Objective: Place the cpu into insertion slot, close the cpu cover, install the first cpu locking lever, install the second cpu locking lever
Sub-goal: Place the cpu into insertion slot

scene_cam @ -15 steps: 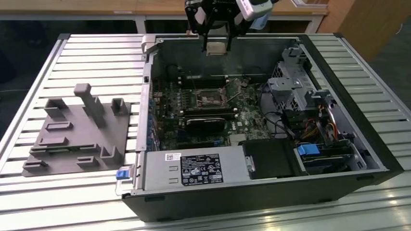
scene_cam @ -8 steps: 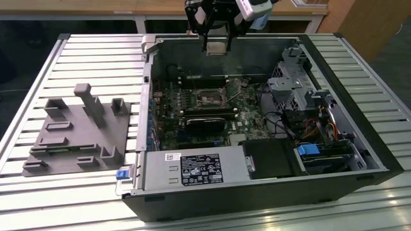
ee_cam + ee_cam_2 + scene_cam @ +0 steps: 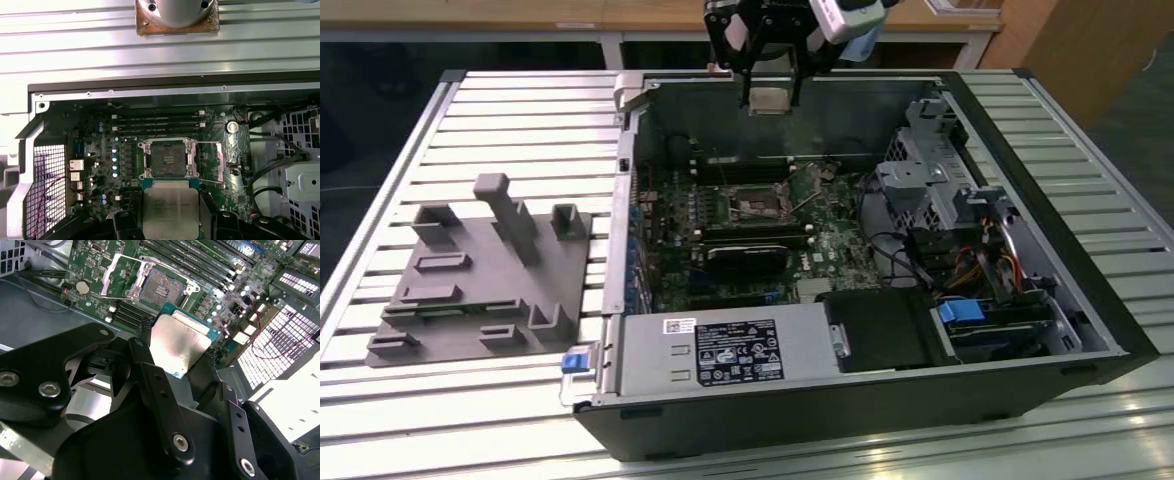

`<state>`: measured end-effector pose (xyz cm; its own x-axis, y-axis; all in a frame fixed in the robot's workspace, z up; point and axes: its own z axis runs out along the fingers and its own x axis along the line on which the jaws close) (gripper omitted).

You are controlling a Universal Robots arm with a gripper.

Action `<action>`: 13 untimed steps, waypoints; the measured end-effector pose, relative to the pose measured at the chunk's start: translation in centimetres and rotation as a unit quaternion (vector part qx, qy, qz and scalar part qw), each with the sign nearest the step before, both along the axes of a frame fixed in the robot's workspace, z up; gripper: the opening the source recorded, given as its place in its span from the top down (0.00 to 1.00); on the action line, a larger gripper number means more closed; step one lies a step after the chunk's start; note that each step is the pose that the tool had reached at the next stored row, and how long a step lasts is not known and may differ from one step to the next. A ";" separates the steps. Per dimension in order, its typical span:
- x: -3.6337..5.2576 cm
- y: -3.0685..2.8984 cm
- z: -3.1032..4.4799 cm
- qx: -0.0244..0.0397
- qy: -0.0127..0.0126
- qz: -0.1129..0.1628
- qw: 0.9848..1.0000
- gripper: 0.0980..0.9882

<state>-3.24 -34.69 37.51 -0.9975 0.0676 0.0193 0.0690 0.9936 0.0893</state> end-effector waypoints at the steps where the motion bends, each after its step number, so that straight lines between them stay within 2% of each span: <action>1: 0.00 0.00 0.00 0.000 0.000 -0.001 1.000 0.50; 13: 0.00 0.00 0.00 0.000 0.000 -0.007 1.000 0.50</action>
